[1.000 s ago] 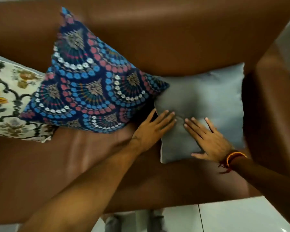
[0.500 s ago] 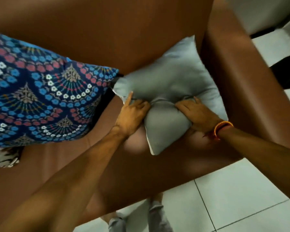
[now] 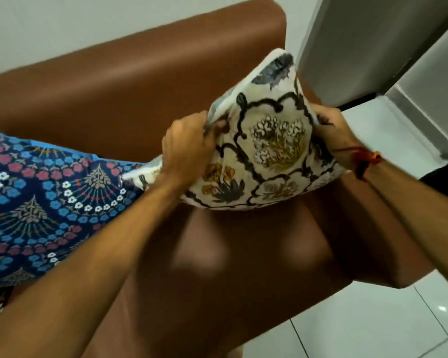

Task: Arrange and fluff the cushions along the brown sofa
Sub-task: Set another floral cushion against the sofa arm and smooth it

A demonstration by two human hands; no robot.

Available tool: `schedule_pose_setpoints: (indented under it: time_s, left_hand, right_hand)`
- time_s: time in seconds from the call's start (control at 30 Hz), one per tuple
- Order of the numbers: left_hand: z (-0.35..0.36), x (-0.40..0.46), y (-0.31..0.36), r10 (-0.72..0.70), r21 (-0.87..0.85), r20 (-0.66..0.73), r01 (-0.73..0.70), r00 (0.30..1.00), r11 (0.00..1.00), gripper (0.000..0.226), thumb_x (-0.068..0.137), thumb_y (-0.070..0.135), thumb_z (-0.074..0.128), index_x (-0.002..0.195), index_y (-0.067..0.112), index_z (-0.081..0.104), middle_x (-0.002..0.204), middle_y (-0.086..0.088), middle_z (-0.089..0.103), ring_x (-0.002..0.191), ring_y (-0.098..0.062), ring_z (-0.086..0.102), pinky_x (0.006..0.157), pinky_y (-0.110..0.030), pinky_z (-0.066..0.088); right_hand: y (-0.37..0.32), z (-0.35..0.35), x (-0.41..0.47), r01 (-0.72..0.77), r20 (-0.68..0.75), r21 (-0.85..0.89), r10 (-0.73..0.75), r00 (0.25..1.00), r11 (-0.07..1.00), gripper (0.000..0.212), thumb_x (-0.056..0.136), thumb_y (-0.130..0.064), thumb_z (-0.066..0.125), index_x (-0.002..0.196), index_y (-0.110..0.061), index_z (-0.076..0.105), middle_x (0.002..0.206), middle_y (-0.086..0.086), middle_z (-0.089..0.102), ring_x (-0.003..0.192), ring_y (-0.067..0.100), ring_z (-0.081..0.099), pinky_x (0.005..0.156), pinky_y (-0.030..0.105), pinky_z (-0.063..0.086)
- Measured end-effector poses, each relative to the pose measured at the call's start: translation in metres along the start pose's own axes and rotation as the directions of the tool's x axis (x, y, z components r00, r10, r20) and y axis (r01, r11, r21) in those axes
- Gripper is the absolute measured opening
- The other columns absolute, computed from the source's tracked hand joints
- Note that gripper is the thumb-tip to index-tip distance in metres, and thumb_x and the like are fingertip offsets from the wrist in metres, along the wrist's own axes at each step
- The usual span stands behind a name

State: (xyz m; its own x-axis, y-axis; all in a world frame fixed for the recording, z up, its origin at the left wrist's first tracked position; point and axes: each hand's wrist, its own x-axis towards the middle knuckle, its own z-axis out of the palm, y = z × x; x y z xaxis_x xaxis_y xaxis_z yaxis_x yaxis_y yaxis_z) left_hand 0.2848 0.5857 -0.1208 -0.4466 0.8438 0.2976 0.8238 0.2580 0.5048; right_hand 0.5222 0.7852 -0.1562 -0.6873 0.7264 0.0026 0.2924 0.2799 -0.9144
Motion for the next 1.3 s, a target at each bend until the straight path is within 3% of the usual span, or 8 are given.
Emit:
schedule_pose_setpoints:
  time_s: [0.13, 0.27, 0.4, 0.5, 0.6, 0.8, 1.13, 1.3]
  left_hand:
    - [0.019, 0.057, 0.005, -0.137, 0.182, 0.077, 0.121, 0.988, 0.976, 0.049, 0.104, 0.056, 0.044, 0.095, 0.012, 0.064, 0.092, -0.013, 0.068, 0.083, -0.036, 0.065, 0.073, -0.045, 0.056]
    - [0.034, 0.088, -0.001, -0.171, 0.234, 0.004, 0.166, 0.985, 0.958, 0.048, 0.107, 0.049, 0.041, 0.112, 0.008, 0.064, 0.109, -0.022, 0.069, 0.100, -0.044, 0.064, 0.080, -0.049, 0.051]
    - [0.042, 0.095, -0.007, -0.221, 0.209, -0.071, 0.232, 0.973, 0.950, 0.047, 0.107, 0.048, 0.037, 0.110, 0.009, 0.063, 0.106, -0.015, 0.069, 0.098, -0.037, 0.065, 0.081, -0.046, 0.052]
    - [0.046, 0.086, -0.017, -0.264, 0.219, -0.101, 0.281, 0.959, 0.934, 0.048, 0.107, 0.049, 0.035, 0.109, 0.009, 0.061, 0.105, -0.014, 0.068, 0.096, -0.037, 0.065, 0.076, -0.043, 0.050]
    - [0.048, 0.076, -0.024, -0.314, 0.259, -0.123, 0.336, 0.941, 0.905, 0.048, 0.108, 0.047, 0.035, 0.113, 0.008, 0.061, 0.111, -0.015, 0.067, 0.102, -0.037, 0.064, 0.078, -0.045, 0.049]
    - [0.044, 0.064, -0.034, -0.193, 0.106, -0.173, 0.213, 0.966, 0.971, 0.041, 0.108, 0.048, 0.033, 0.109, 0.015, 0.058, 0.107, -0.003, 0.061, 0.098, -0.021, 0.056, 0.089, -0.047, 0.052]
    - [0.065, -0.009, -0.047, 0.346, 0.505, 0.093, -0.344, 0.933, 0.792, 0.065, 0.104, 0.061, 0.033, 0.161, 0.032, 0.018, 0.169, -0.009, 0.021, 0.155, -0.030, 0.020, 0.117, -0.069, 0.020]
    - [0.069, -0.011, -0.052, 0.123, 0.458, -0.045, -0.089, 0.991, 0.885, 0.069, 0.106, 0.058, 0.028, 0.162, 0.020, 0.015, 0.170, -0.005, 0.016, 0.157, -0.025, 0.015, 0.118, -0.070, 0.018]
  right_hand:
    - [0.006, 0.009, 0.024, -0.146, -0.095, 0.055, 0.151, 0.984, 0.988, 0.033, 0.098, -0.018, 0.052, 0.121, -0.019, 0.075, 0.127, 0.006, 0.074, 0.123, 0.028, 0.066, 0.112, 0.056, 0.049]
    - [0.011, 0.015, 0.037, -0.286, -0.244, -0.094, 0.256, 0.935, 0.954, 0.032, 0.096, -0.033, 0.038, 0.101, -0.028, 0.069, 0.117, 0.009, 0.070, 0.115, 0.027, 0.062, 0.107, 0.045, 0.048]
    - [0.055, 0.027, 0.013, -0.586, -0.185, 0.073, 0.588, 0.787, 0.807, 0.047, 0.111, -0.022, 0.041, 0.150, 0.002, 0.046, 0.156, 0.022, 0.049, 0.141, 0.033, 0.050, 0.091, 0.022, 0.051]
    - [0.033, 0.055, 0.015, -0.224, -0.361, -0.119, 0.168, 0.917, 0.967, 0.062, 0.104, -0.055, 0.041, 0.138, -0.005, 0.052, 0.140, 0.021, 0.056, 0.125, 0.041, 0.053, 0.095, 0.046, 0.048]
    - [0.004, 0.083, 0.021, 0.007, -0.343, -0.397, -0.155, 0.926, 0.918, 0.063, 0.106, -0.062, 0.028, 0.161, -0.032, 0.025, 0.156, -0.005, 0.049, 0.135, 0.023, 0.053, 0.101, 0.044, 0.038]
    - [-0.005, 0.084, 0.033, -0.088, -0.370, -0.448, -0.094, 0.924, 0.890, 0.064, 0.109, -0.052, 0.029, 0.166, -0.025, 0.016, 0.162, -0.001, 0.044, 0.139, 0.026, 0.050, 0.110, 0.056, 0.038]
    - [0.008, 0.102, 0.013, -0.180, -0.329, -0.628, -0.049, 0.943, 0.757, 0.073, 0.106, -0.061, 0.017, 0.167, -0.024, 0.002, 0.177, -0.003, 0.005, 0.163, 0.031, 0.009, 0.125, 0.072, 0.010]
    - [0.003, 0.123, 0.001, 0.054, -0.203, -0.784, -0.338, 0.919, 0.619, 0.067, 0.109, -0.055, 0.018, 0.166, -0.021, 0.010, 0.175, 0.006, 0.012, 0.162, 0.032, 0.011, 0.126, 0.068, 0.009]
